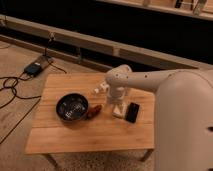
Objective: Place the white sponge in the ceramic cup
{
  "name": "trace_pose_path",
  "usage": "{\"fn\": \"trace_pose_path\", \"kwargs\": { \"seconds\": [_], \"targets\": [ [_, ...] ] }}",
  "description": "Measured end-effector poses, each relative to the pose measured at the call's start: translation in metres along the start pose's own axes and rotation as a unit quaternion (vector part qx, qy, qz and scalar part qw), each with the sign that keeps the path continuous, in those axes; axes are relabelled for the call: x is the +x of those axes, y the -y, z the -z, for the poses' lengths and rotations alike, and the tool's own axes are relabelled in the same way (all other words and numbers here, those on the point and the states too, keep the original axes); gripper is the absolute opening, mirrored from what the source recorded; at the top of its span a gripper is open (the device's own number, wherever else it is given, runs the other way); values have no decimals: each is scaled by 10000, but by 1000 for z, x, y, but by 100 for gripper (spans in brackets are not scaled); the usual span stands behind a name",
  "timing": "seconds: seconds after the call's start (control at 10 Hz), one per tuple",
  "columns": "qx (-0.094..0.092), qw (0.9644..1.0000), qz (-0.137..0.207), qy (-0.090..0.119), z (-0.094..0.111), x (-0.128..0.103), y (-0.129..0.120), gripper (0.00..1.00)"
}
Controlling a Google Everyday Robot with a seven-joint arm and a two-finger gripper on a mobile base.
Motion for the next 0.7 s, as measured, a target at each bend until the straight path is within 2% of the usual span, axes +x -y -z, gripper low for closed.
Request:
{"fn": "trace_pose_path", "kwargs": {
  "seconds": [0.7],
  "targets": [
    [127, 9999, -24, -5, -15, -33, 21, 65]
  ]
}}
